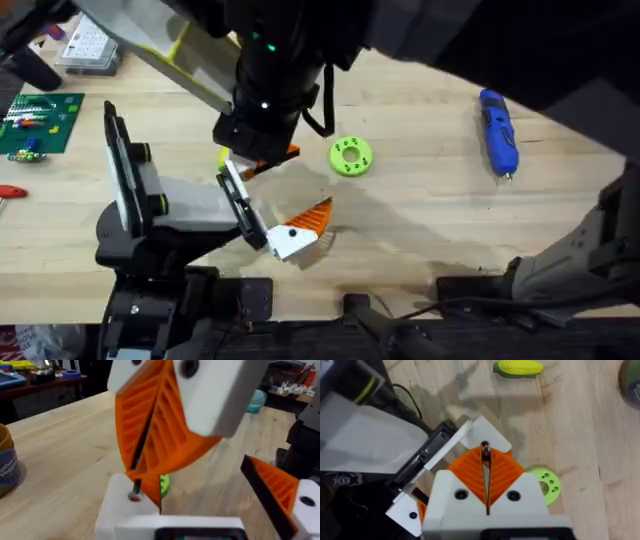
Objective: Pick up the gripper from the table and insert it into the empty holder that is missing its gripper. Then pick up a screw, insert it into the mounting hole, and use the screwdriver to tighten it. Finally, clean up the table by picking up the vegetable and placing it into the bucket.
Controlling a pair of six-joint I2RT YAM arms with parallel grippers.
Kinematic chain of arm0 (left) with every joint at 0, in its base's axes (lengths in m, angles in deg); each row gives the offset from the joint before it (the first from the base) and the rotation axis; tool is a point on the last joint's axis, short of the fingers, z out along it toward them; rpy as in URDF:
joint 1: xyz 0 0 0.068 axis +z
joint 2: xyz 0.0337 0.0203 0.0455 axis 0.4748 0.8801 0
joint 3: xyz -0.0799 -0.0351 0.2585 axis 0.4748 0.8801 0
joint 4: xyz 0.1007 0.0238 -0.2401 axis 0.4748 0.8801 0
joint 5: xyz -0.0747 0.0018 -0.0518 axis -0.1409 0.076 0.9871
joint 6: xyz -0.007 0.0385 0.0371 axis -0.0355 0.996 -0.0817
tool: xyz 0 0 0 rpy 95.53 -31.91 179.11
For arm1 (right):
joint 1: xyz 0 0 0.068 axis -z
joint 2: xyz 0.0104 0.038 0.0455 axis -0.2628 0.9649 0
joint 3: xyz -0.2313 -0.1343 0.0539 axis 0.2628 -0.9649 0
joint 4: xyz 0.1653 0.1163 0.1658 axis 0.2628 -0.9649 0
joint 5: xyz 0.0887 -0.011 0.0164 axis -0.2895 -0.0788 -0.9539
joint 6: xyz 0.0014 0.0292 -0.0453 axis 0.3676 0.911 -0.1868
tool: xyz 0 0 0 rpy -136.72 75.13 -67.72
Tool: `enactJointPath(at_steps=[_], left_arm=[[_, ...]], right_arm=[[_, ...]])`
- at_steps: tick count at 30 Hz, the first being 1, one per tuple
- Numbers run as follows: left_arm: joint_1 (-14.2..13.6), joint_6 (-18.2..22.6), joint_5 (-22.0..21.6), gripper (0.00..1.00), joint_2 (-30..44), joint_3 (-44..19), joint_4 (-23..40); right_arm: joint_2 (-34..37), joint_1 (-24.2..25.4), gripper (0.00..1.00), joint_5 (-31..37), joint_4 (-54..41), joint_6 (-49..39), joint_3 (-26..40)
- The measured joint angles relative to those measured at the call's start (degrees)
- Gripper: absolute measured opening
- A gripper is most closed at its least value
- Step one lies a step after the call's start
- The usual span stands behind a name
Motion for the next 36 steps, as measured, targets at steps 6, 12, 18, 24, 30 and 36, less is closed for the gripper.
enactJointPath(at_steps=[6,12,18,24,30,36], left_arm=[[0.0,0.0,0.0,0.986,0.0,0.0,0.0],[0.0,0.0,0.0,0.986,0.0,0.01,0.0],[0.0,0.0,0.0,0.986,0.0,0.02,0.0],[0.0,0.0,-0.01,0.986,0.0,0.01,0.0],[0.0,0.0,-0.01,0.986,0.0,0.01,0.0],[0.0,-0.01,0.0,0.986,0.0,0.0,0.0]], right_arm=[[0.0,-0.01,0.01,0.01,0.0,0.0,0.0],[0.0,-0.01,0.01,0.0,0.04,0.0,-0.27],[0.0,-0.01,0.01,0.0,0.08,-0.01,-0.7],[0.0,-0.01,0.01,0.0,0.26,0.0,-0.74],[0.0,-0.01,0.01,0.0,0.4,0.0,-0.76],[0.01,-0.01,0.01,0.0,0.45,0.0,-0.76]])
